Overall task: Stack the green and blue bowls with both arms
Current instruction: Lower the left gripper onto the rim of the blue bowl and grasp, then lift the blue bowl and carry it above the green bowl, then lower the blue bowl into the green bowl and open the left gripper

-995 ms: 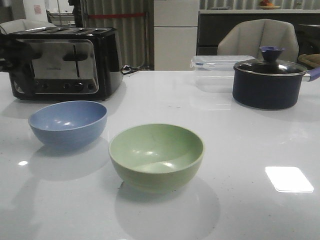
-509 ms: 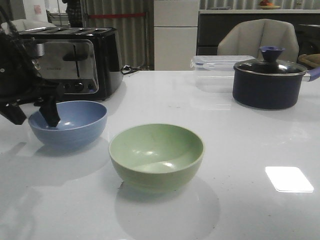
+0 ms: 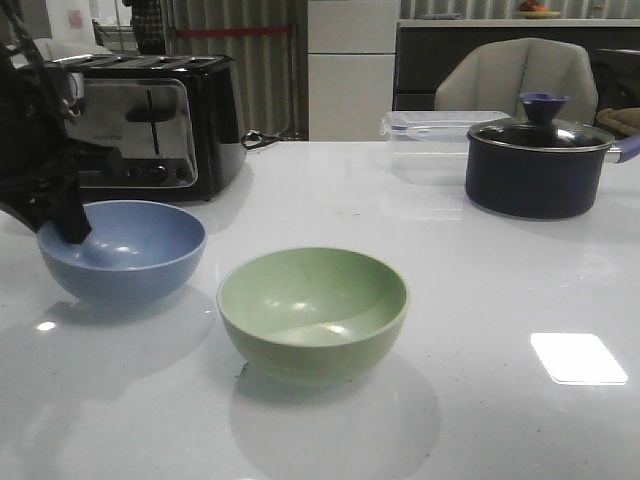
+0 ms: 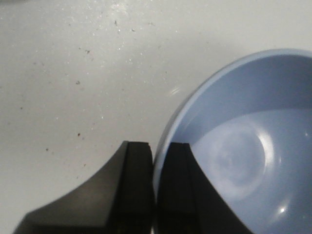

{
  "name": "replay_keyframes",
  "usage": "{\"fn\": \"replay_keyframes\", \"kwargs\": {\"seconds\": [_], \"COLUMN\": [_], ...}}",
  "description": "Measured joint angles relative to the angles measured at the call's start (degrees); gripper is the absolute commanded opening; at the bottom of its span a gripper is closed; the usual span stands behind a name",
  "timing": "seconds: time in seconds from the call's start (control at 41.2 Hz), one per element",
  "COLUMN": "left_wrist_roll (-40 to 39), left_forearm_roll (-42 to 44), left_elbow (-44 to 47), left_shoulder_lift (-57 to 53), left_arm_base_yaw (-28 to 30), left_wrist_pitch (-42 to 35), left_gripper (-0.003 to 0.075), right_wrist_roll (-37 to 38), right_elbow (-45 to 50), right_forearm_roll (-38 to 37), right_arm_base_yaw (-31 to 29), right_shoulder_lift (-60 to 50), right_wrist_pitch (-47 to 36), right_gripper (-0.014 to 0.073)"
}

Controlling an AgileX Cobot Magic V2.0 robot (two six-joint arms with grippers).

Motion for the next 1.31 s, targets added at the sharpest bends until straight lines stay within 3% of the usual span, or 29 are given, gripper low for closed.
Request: {"fn": "replay_keyframes", "kwargs": {"seconds": [0.218,0.485,0.801,1.31], "left_wrist_roll": [1.5,1.7,1.9,1.9], "left_forearm_roll": [-0.3,-3.0,-4.3,-5.4], "left_elbow": [0.0,0.0,0.0,0.0], "left_shoulder_lift": [-11.0,-18.2,-13.9,-2.8], "left_arm_base_yaw": [-2.9,-12.7,-22.6,-23.6], "left_wrist_pitch": [3.6,6.1,4.7,0.1], "left_gripper": [0.0093,0.0093,0.0093,0.0109], "right_wrist_roll": [0.0,0.0,0.0,-0.1], "right_elbow": [0.0,0.0,0.0,0.0], "right_forearm_roll": [0.0,0.0,0.0,0.0], "right_arm_base_yaw": [0.0,0.0,0.0,0.0], "right_shoulder_lift": [0.0,0.0,0.0,0.0], "right_wrist_pitch": [0.0,0.0,0.0,0.0], "right_gripper": [0.0444,0.0444,0.0444,0.0444]}}
